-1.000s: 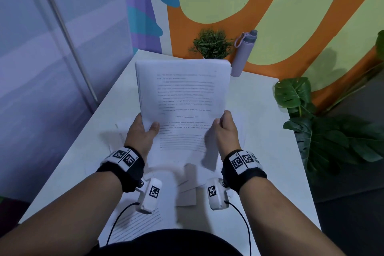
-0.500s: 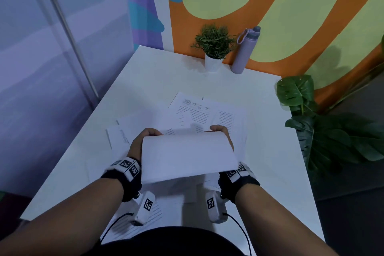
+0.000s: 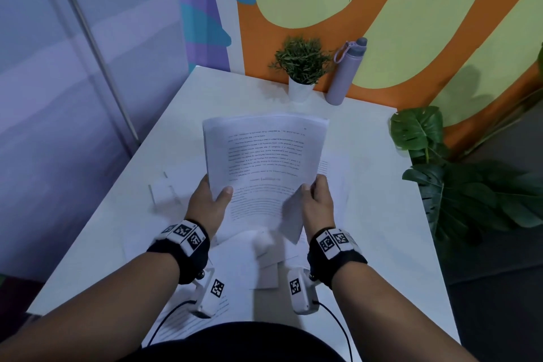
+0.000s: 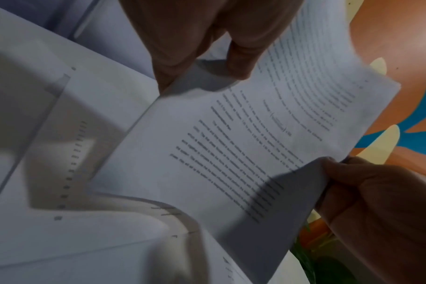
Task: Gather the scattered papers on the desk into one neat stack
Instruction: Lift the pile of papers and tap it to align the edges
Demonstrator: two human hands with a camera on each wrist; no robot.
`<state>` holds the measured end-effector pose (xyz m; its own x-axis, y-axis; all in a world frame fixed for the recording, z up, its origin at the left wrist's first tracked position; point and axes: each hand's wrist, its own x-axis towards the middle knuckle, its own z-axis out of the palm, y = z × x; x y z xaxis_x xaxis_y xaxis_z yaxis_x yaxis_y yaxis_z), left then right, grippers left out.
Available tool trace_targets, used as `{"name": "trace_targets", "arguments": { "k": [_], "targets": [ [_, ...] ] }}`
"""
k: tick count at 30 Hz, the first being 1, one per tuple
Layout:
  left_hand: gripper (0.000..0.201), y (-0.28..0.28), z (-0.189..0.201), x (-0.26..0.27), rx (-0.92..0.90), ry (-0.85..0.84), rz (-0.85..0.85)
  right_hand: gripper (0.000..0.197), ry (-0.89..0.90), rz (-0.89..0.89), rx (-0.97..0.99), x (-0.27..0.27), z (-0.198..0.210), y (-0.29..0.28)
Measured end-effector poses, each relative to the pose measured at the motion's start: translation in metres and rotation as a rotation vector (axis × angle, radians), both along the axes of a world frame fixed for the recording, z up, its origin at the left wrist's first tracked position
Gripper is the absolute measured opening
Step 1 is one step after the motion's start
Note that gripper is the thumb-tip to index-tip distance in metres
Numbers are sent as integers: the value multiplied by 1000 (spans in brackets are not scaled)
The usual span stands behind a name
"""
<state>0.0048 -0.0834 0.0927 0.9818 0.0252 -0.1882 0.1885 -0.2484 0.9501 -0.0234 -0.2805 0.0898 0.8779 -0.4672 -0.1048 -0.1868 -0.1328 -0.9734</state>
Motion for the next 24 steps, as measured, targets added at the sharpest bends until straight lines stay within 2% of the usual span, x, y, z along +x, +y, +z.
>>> {"name": "trace_targets", "arguments": {
  "k": [1,2,5,7,11,15,20,24],
  "targets": [
    [37,1,-2,-1,-12,5,1,14,1,7,31,-2,0,0],
    [36,2,-4,-2,-26,8,-5,15,6,18,60,-4,1,1],
    [34,6,-7,-3,-57,14,-11,44,-9,47,145,-10,3,1],
    [41,5,-7,-3,-82,20,2,52,-23,40,189,-12,8,2],
    [40,-1,-5,-8,-122,32,52,43,-18,33,228,-14,12,6],
    [34,-6,-12,-19,-73,67,75,43,26,16,247,-21,5,9],
    [43,-3,-23,-23,-3,59,94,27,67,15,178,-29,-9,10],
    [44,-3,-28,-25,49,81,73,25,74,52,165,-30,-17,9]
  ]
}}
